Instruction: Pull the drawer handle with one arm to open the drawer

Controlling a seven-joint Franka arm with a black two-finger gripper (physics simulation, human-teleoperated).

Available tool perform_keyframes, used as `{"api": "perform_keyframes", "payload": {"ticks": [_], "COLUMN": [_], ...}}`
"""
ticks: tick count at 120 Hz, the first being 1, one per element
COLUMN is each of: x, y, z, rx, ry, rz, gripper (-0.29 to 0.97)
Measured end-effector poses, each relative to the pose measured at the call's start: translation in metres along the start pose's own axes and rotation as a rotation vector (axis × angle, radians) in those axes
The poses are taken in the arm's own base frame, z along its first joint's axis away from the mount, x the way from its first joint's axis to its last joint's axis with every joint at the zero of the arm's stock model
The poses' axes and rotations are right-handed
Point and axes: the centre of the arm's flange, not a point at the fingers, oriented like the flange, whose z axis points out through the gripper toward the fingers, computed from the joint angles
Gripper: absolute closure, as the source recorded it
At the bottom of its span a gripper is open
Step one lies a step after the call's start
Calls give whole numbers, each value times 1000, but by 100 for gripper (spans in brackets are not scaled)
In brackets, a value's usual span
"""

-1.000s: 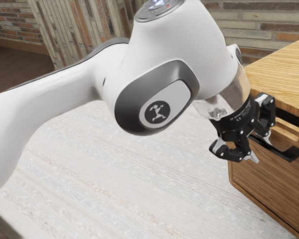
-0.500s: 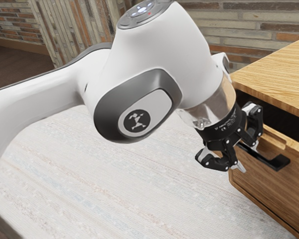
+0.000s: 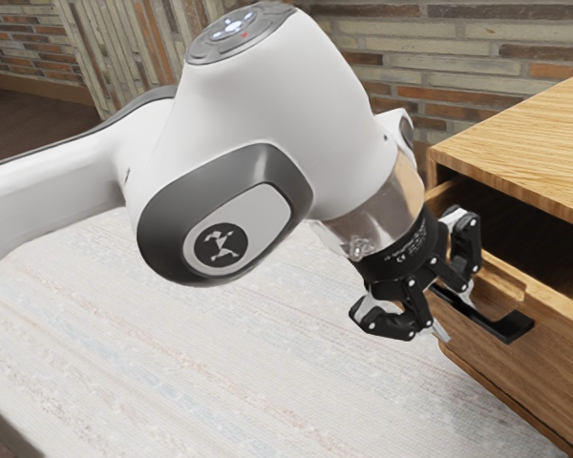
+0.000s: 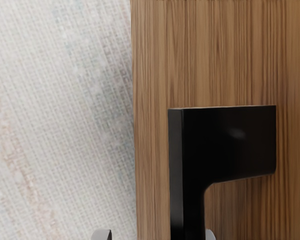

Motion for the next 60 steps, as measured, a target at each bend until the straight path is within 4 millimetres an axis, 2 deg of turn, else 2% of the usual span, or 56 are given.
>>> {"api": "perform_keyframes", "payload": {"ticks": [60], "x": [0], "y": [-15], "z": [-7], "rx": [3], "ry": [2], "rz": [-38], "gripper": [55]}}
